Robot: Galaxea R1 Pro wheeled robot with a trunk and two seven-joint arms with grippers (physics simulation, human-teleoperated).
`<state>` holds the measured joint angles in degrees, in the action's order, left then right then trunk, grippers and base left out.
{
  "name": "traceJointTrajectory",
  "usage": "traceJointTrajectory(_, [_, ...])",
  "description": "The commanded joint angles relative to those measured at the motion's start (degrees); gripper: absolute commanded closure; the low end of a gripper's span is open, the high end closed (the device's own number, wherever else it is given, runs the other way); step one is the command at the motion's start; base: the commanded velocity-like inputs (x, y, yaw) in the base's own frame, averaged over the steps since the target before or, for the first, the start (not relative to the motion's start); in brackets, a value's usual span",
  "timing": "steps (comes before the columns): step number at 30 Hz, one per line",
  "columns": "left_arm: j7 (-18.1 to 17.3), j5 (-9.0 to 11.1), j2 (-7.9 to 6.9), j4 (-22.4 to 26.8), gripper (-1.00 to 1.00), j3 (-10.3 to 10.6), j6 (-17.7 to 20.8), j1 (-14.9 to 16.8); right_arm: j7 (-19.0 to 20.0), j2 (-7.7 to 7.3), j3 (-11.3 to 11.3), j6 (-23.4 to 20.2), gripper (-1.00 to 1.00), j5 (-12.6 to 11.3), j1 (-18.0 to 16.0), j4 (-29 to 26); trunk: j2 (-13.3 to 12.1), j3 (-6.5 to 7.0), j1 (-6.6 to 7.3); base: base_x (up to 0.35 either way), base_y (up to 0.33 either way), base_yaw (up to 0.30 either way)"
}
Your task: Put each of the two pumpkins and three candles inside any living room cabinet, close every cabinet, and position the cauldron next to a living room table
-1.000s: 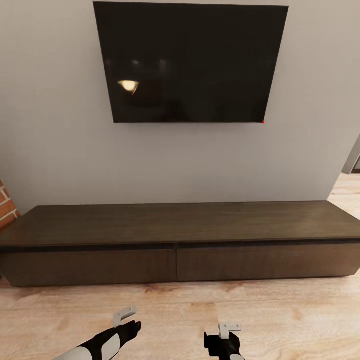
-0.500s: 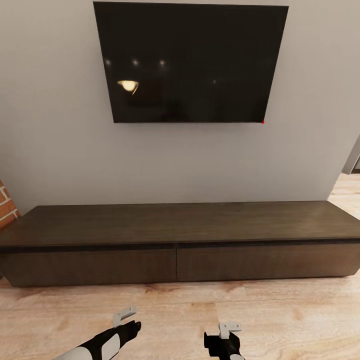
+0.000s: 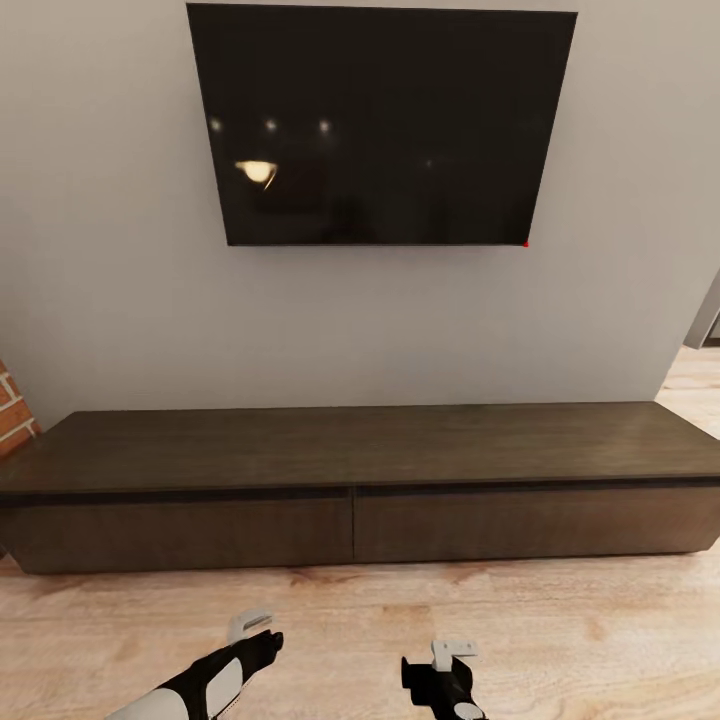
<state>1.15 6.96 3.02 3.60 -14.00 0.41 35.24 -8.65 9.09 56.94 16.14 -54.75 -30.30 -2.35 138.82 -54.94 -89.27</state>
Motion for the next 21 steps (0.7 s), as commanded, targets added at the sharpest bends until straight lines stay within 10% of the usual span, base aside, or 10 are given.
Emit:
traceJointTrajectory(1, [0.40,0.60,0.03,1.65,-1.00,0.12,0.25,0.01,-0.33,-0.01,0.43,0.07,-1.00,-0.32,-0.04,-0.39,0.02,-0.05,0.01,0.000,0.000,0.000])
traceJointTrajectory(6, [3.26,0.60,0.60,10.56,-1.00,0.12,7.99,0.01,-1.85,-0.14,0.38,-1.75,-1.00,-0.23,-0.43,-5.15,0.02,-0.05,0.01,0.000,0.000,0.000])
traceJointTrajectory(16, [5.12,0.89,1.27,26.96,-1.00,-0.21,26.82,0.01,-18.79,-0.19,0.37,-20.31,-1.00,-0.04,-7.65,-20.23,0.02,-0.05,0.01,0.000,0.000,0.000])
traceJointTrajectory(21, [4.56,2.64,0.61,28.52,-1.00,-0.98,29.42,0.01,-29.48,0.32,0.37,-30.65,-1.00,8.81,-9.44,-28.87,0.02,-0.05,0.01,0.000,0.000,0.000])
